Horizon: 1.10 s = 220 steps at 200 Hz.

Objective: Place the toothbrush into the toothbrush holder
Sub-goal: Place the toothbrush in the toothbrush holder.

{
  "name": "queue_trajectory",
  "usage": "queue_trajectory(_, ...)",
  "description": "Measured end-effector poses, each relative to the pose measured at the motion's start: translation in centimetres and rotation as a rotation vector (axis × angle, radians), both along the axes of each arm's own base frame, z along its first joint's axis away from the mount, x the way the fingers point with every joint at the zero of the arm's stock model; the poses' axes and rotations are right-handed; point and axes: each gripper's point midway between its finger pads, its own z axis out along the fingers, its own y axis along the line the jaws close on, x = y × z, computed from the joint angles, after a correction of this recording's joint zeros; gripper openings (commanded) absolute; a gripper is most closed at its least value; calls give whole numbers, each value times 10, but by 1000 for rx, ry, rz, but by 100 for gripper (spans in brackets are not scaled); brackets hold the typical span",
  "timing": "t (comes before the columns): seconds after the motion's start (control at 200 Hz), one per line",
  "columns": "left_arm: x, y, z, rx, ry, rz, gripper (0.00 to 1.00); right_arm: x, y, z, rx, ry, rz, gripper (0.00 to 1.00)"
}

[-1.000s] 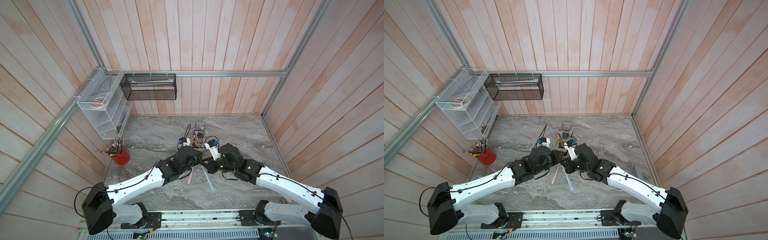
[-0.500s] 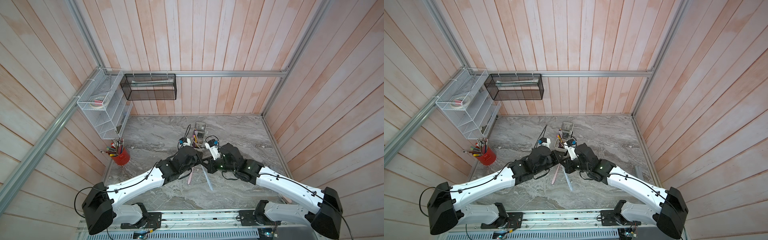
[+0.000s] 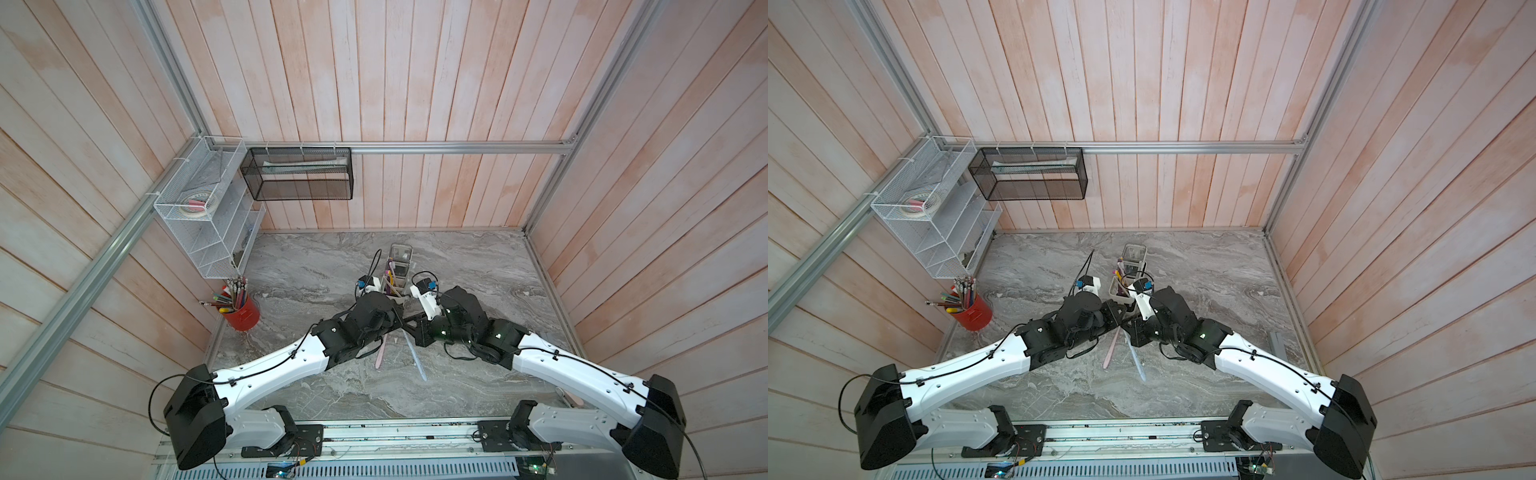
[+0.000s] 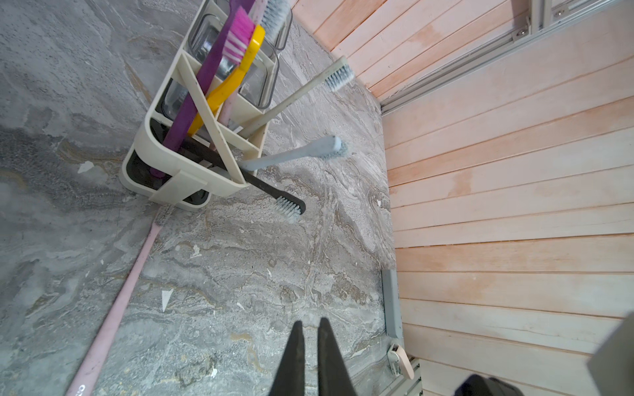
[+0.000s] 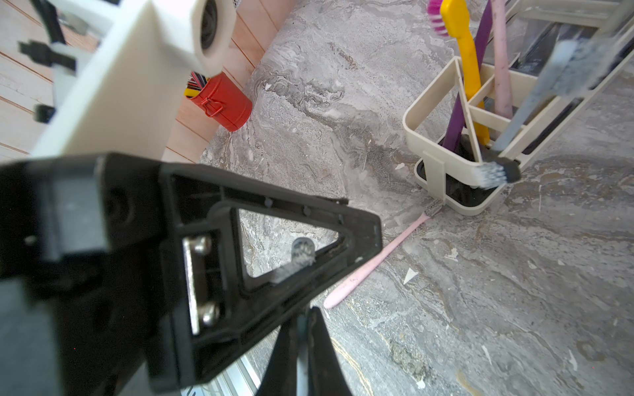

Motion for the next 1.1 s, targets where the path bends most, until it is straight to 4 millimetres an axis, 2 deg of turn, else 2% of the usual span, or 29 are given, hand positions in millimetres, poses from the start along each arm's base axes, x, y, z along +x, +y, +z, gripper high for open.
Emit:
queue_trajectory(0.085, 0, 0, 0, 1, 0, 0, 5, 0, 0, 0, 0, -1, 0, 7)
queue_trajectory(0.265, 1, 1, 0, 5, -3, 4, 0, -2, -1, 2, 3, -5, 7, 34)
queue_trajectory(0.4, 6, 7, -1, 30, -17, 17, 0, -5, -6, 8, 7, -20, 10, 49)
queue_trajectory(0.54, 16, 17, 3, 82, -58, 34, 0, -8, -19, 31, 31, -93, -9, 76)
queue_trajectory(0.655, 30, 25, 22, 135, -148, 59, 0, -10, -38, 60, 72, -179, -56, 98)
queue_trajectory(0.76, 42, 28, 46, 179, -268, 71, 0, -13, -57, 83, 101, -260, -100, 98)
queue_trajectory(0.89, 56, 30, 85, 231, -446, 86, 0, -15, -76, 101, 135, -322, -152, 98)
queue_trajectory(1.015, 65, 31, 124, 271, -622, 108, 0, -18, -87, 101, 143, -344, -176, 98)
queue_trajectory(1.1, 69, 33, 142, 311, -721, 125, 0, -19, -90, 93, 135, -342, -180, 98)
